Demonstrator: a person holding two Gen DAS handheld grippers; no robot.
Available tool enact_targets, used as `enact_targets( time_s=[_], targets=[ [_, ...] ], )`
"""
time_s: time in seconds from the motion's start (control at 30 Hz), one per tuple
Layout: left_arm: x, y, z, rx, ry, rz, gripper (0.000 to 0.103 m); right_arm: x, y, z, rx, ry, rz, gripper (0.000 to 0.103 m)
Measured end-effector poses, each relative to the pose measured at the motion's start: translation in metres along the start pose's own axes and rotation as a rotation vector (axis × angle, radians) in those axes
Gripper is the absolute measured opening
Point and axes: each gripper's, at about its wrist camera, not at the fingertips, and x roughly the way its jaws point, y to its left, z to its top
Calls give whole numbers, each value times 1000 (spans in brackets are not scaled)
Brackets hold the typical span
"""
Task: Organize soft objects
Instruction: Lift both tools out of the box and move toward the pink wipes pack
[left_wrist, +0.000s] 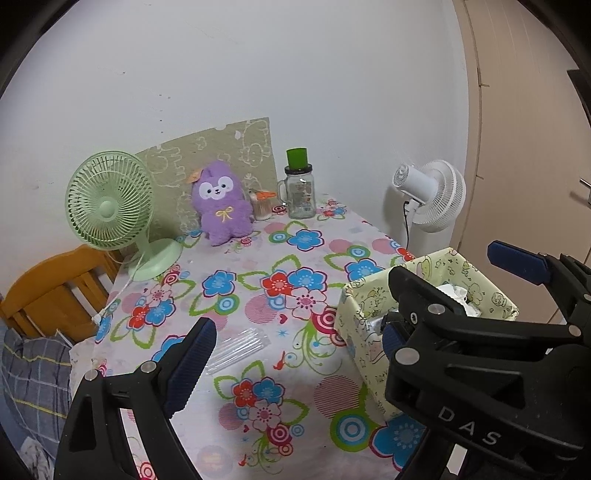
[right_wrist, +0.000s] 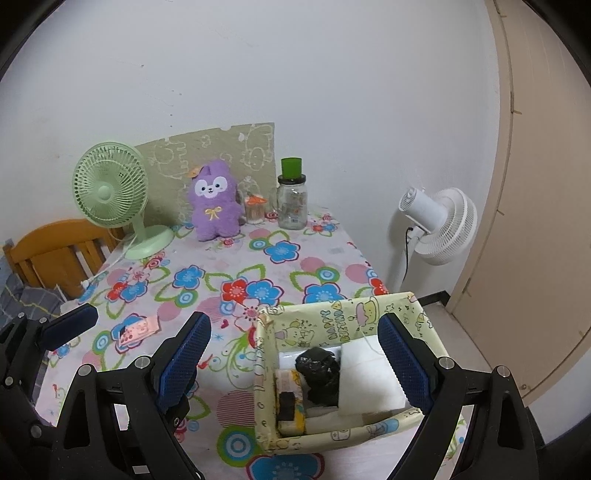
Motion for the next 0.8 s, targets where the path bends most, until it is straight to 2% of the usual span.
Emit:
enact_targets(
  time_s=[0.67, 0.8],
  targets=[
    [-2, 34, -5, -41, -2, 43, 97, 0, 35, 5, -7, -1, 23, 94],
    [0, 45, -6, -56, 1, 46, 98, 4, 44, 5, -12, 0, 22, 97]
  ],
)
